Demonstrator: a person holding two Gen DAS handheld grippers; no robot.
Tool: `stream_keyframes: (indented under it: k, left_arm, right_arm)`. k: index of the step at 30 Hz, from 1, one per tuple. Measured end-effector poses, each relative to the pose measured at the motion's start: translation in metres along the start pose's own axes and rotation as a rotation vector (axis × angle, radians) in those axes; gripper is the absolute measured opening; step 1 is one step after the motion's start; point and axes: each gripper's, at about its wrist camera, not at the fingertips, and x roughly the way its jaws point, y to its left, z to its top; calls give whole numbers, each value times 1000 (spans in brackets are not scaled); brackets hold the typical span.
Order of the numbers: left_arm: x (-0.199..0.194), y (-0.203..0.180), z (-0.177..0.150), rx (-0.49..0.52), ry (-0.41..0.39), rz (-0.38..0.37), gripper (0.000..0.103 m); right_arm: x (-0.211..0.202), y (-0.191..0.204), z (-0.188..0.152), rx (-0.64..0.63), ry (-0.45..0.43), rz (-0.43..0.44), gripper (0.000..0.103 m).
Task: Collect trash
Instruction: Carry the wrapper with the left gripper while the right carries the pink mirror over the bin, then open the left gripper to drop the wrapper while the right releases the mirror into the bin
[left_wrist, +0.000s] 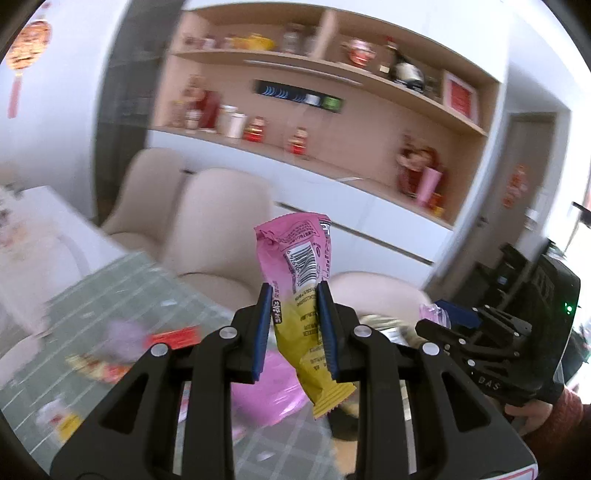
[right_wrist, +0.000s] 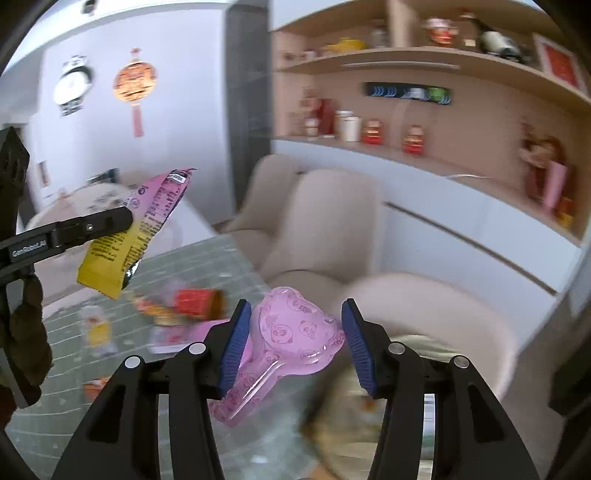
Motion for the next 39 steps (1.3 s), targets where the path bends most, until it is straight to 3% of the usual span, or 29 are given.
stream_keyframes:
  k: [6, 12, 25, 30, 33, 36, 39]
  left_arm:
    - [75, -65, 1, 43, 89, -188, 23]
    - [130, -104, -15, 72, 199, -262, 23]
    - [204, -123, -68, 46, 402, -295, 23]
    - [225, -129, -80, 34, 441, -315, 23]
    - [235, -132, -88, 18, 471, -331, 35]
    - [232, -127, -88, 0, 446, -305, 43]
    - [218, -114, -82, -19, 412, -269, 44]
  right_arm:
    - [-23, -72, -7, 54, 5, -153, 48]
    - [-32, -131, -25, 165, 16, -235, 48]
    - [-1, -158, -42, 183, 72, -245, 48]
    - [5, -172, -48, 216, 84, -246, 48]
    - [8, -180, -53, 256, 94, -235, 48]
    - [14, -181, -56, 270, 108, -217, 48]
    - [31, -173, -59, 256, 140, -191, 48]
